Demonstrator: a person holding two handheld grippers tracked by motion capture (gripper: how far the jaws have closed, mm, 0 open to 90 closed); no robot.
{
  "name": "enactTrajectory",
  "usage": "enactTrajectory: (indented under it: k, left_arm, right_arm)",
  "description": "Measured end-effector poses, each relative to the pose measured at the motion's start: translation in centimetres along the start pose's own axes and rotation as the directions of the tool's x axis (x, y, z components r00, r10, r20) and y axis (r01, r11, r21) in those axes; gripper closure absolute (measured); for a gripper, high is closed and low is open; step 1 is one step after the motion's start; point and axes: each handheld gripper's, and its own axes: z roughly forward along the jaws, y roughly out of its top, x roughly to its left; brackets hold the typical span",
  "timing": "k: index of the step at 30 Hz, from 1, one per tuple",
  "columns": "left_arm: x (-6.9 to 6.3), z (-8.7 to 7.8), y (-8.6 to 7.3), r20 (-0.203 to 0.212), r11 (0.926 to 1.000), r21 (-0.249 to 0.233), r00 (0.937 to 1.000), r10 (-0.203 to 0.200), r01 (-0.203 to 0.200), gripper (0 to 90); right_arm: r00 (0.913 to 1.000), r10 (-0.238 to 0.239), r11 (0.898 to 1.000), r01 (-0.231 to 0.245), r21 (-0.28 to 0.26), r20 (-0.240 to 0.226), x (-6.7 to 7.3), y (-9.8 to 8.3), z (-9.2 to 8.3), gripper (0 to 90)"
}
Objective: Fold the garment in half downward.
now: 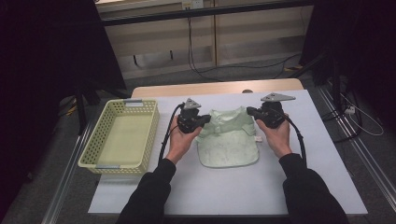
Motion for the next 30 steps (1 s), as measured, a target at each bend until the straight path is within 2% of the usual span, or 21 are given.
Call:
enactTrajectory:
  k: [6, 16, 30]
  left_arm:
    - [-0.7, -0.2, -0.4, 0.007, 0.9997, 0.006, 0.9997, 0.024, -0.024, 87.7]
    - [-1.5, -0.3, -1.3, 0.027, 0.9991, 0.023, 0.999, 0.036, -0.036, 87.5]
    - [-3.3, -1.5, -2.1, 0.063, 0.9935, 0.037, 0.9924, 0.106, -0.108, 87.3]
  right_arm:
    - [0.9998, -0.015, 1.0, 0.016, 0.007, -0.014, 0.5, -0.2, -0.6, 89.8]
    - [0.9982, -0.047, 0.998, 0.048, 0.029, -0.037, 1.3, -1.0, -1.1, 89.8]
    - [0.9942, -0.081, 0.995, 0.084, 0.044, -0.071, 2.4, -2.1, -2.6, 89.8]
